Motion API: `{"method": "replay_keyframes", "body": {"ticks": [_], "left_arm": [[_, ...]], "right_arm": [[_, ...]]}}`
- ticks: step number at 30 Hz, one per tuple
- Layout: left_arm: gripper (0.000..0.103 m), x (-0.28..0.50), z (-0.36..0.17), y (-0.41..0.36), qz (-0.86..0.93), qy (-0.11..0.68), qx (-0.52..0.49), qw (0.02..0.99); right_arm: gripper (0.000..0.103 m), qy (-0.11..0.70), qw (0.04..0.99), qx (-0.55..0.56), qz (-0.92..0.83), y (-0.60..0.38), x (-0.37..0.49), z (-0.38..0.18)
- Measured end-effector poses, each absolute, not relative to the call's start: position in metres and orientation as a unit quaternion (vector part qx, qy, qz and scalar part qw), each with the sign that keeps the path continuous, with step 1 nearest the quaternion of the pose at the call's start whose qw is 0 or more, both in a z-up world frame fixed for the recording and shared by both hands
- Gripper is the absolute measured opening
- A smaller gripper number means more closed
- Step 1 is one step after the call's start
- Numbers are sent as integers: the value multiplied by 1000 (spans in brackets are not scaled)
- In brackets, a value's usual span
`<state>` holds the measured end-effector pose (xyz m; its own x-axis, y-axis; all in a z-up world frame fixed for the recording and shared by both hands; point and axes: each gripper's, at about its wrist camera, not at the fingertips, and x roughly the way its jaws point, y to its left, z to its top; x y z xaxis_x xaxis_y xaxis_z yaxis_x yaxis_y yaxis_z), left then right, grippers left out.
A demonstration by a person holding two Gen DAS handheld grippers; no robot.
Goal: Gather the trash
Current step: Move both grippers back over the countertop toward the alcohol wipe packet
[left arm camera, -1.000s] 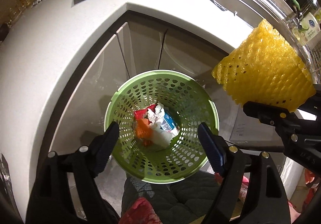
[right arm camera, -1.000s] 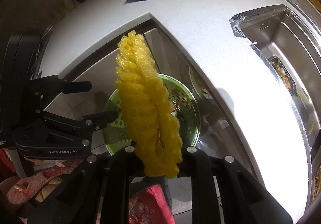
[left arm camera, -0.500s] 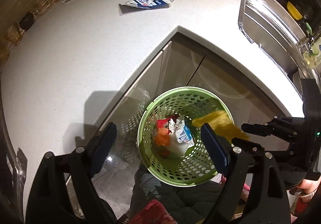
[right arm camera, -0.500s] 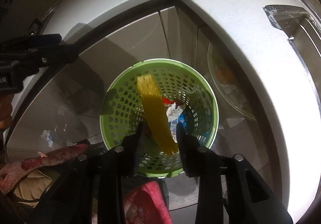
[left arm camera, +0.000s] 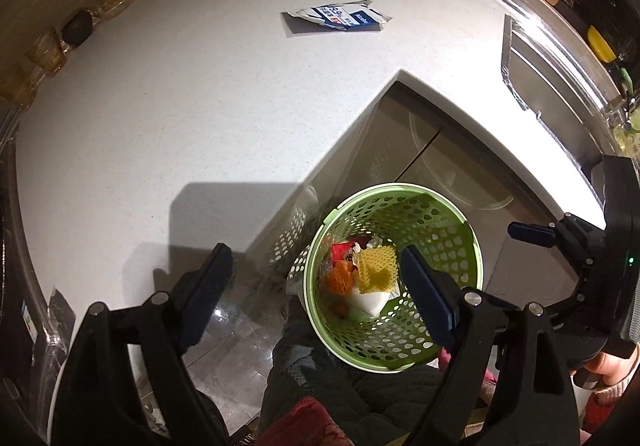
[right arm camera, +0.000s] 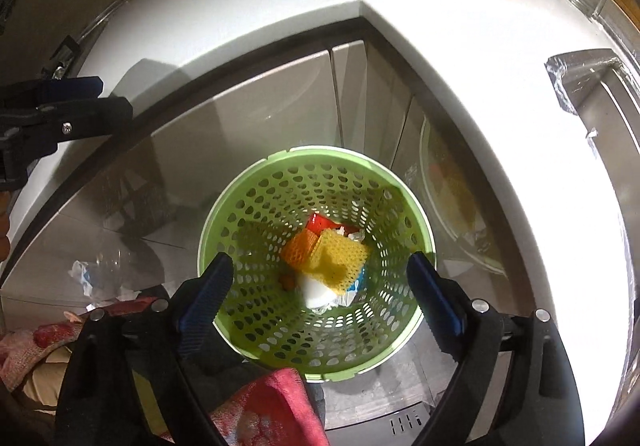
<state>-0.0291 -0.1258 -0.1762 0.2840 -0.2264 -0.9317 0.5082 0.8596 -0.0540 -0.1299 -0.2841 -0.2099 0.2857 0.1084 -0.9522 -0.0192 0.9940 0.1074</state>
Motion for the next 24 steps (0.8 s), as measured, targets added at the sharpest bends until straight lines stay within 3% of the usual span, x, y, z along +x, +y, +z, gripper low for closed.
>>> {"method": "replay_keyframes", "body": {"ticks": [4, 7, 19, 24], "left_arm": [[82, -12, -163, -118, -229, 537, 129, 802], [93, 6, -151, -110, -225, 521, 121, 814], [93, 115, -128, -93, -213, 491, 104, 838], [95, 160, -123, -92, -239, 477, 121, 837]], "right_arm": [[96, 578, 815, 32, 36, -284, -107, -188], [96, 562, 826, 31, 34, -284, -82, -174], [100, 529, 846, 64, 1, -279, 54, -148], [100, 531, 846, -25, 50, -267, 97, -149]]}}
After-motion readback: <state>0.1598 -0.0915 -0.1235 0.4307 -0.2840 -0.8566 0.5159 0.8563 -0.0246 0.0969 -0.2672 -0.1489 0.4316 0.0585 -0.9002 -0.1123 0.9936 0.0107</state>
